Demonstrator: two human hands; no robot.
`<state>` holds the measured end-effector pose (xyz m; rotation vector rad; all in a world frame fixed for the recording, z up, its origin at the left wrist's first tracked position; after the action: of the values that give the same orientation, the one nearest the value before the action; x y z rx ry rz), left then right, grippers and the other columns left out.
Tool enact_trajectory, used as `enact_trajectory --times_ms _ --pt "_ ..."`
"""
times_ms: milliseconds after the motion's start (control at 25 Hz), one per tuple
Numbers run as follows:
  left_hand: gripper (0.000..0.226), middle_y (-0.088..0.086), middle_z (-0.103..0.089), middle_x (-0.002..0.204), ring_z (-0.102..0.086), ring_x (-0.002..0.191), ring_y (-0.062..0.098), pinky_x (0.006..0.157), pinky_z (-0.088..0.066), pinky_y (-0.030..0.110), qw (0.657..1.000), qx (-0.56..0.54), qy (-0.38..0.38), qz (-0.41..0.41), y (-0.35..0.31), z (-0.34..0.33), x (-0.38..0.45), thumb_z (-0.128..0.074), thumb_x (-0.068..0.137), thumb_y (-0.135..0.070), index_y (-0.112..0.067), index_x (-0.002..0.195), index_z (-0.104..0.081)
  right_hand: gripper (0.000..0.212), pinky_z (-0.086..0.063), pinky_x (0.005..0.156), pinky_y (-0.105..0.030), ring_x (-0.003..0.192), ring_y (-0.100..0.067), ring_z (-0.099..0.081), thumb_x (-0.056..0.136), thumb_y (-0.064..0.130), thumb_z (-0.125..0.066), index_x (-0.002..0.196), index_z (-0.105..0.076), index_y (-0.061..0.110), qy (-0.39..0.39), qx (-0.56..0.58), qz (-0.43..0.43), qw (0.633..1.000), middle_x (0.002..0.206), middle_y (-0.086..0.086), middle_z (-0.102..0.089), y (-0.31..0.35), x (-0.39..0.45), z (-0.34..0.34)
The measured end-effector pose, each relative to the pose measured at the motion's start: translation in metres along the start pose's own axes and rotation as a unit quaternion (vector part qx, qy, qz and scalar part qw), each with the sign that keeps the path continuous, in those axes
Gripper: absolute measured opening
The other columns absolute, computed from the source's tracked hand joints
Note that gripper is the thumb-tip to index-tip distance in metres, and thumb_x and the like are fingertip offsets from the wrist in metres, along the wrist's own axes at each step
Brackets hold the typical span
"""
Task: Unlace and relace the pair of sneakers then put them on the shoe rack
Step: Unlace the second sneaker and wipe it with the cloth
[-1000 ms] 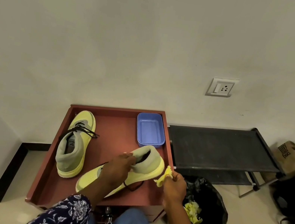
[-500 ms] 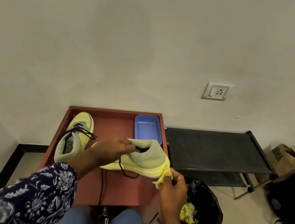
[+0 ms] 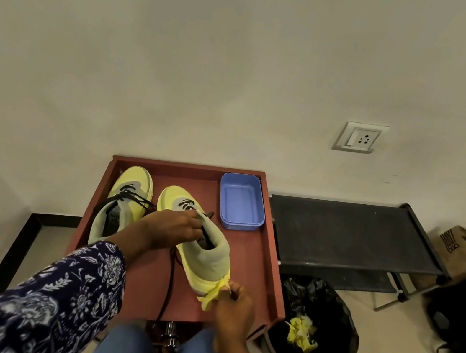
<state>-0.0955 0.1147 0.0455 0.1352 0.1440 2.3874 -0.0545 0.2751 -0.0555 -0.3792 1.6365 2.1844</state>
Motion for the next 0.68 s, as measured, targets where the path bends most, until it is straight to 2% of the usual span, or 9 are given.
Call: enact_trajectory --times_ms 80,200,320,360,400,480,520,600,680 --pt "0.033 -0.005 -0.064 0.070 -0.064 0.070 0.013 0.045 -0.051 0.018 1.000 -0.006 0.019 0.019 0.003 -0.014 -0.003 -0.088 0.049 -0.011 -0.019 0.075 -0.070 0.010 -0.051 0.075 -0.036 0.081 -0.024 -0.062 0.085 0.009 -0.054 0.085 -0.063 0.013 0.007 -0.010 -0.021 1.000 0.089 -0.009 -0.070 -0.008 0.003 -0.011" --pt "0.030 -0.004 -0.065 0.070 -0.065 0.072 0.013 0.040 -0.049 0.017 0.998 -0.012 0.031 0.061 0.006 -0.027 -0.008 -0.088 0.048 -0.012 -0.018 0.070 -0.069 0.011 -0.051 0.077 -0.036 0.086 -0.026 -0.063 0.085 0.007 -0.055 0.090 -0.064 0.010 0.014 -0.017 -0.048 0.999 0.093 -0.010 -0.070 -0.018 0.005 -0.024" --pt "0.007 -0.001 -0.066 0.073 -0.066 0.078 0.017 0.040 -0.051 0.021 0.996 -0.038 -0.002 0.079 0.008 -0.041 -0.018 -0.064 0.067 -0.010 -0.015 0.071 -0.066 0.014 -0.052 0.078 -0.037 0.084 -0.025 -0.064 0.082 0.007 -0.056 0.092 -0.065 0.010 0.017 -0.024 -0.069 0.997 0.093 -0.010 -0.071 -0.026 0.009 -0.035" --pt "0.014 -0.002 -0.065 0.074 -0.065 0.080 0.016 0.041 -0.052 0.022 0.995 -0.039 -0.010 0.093 0.009 -0.046 -0.022 -0.052 0.071 -0.013 -0.016 0.071 -0.066 0.015 -0.053 0.076 -0.037 0.081 -0.024 -0.065 0.080 0.008 -0.056 0.092 -0.065 0.010 0.025 -0.022 -0.075 0.997 0.091 -0.010 -0.071 -0.028 0.010 -0.038" --pt "0.018 -0.002 -0.065 0.076 -0.063 0.083 0.015 0.043 -0.052 0.022 0.994 -0.039 -0.019 0.099 0.008 -0.050 -0.025 -0.048 0.072 -0.015 -0.017 0.072 -0.065 0.016 -0.055 0.075 -0.037 0.079 -0.024 -0.066 0.078 0.008 -0.056 0.091 -0.065 0.011 0.037 -0.017 -0.084 0.996 0.090 -0.010 -0.072 -0.031 0.010 -0.043" --pt "0.011 0.001 -0.066 0.080 -0.063 0.086 0.017 0.049 -0.054 0.021 0.991 -0.055 -0.023 0.121 0.006 -0.050 -0.029 -0.062 0.066 -0.009 -0.015 0.075 -0.065 0.018 -0.057 0.072 -0.038 0.076 -0.025 -0.068 0.074 0.007 -0.061 0.091 -0.064 0.011 0.062 0.003 -0.105 0.992 0.089 -0.010 -0.072 -0.033 0.008 -0.050" --pt "0.017 0.002 -0.066 0.082 -0.063 0.086 0.017 0.052 -0.054 0.020 0.989 -0.055 -0.035 0.133 0.005 -0.047 -0.031 -0.065 0.062 -0.006 -0.014 0.077 -0.065 0.020 -0.057 0.069 -0.036 0.076 -0.024 -0.068 0.072 0.006 -0.065 0.092 -0.063 0.010 0.067 0.013 -0.113 0.991 0.090 -0.010 -0.072 -0.033 0.007 -0.051" --pt "0.022 0.005 -0.066 0.083 -0.053 0.087 0.015 0.064 -0.051 0.020 0.981 -0.081 -0.074 0.159 0.003 -0.043 -0.033 -0.052 0.065 -0.004 -0.011 0.081 -0.066 0.030 -0.052 0.059 -0.028 0.073 -0.020 -0.062 0.069 0.001 -0.072 0.095 -0.060 0.008 0.059 0.035 -0.120 0.990 0.090 -0.009 -0.069 -0.032 0.007 -0.050" --pt "0.025 0.008 -0.064 0.085 -0.046 0.086 0.014 0.074 -0.041 0.021 0.960 -0.161 -0.108 0.200 -0.004 -0.042 -0.040 -0.044 0.074 -0.015 -0.009 0.084 -0.066 0.033 -0.044 0.053 -0.022 0.070 -0.016 -0.056 0.069 -0.005 -0.071 0.098 -0.060 0.007 0.041 0.047 -0.124 0.990 0.090 -0.009 -0.066 -0.029 0.006 -0.046"
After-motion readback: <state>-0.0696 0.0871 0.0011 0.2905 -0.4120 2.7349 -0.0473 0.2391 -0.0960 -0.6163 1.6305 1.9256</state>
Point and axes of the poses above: each hand's wrist, its own x-axis towards the middle knuckle, its own z-axis out of the back of the hand, y = z × x, the point moved 7 cm from there along x, towards the middle knuckle
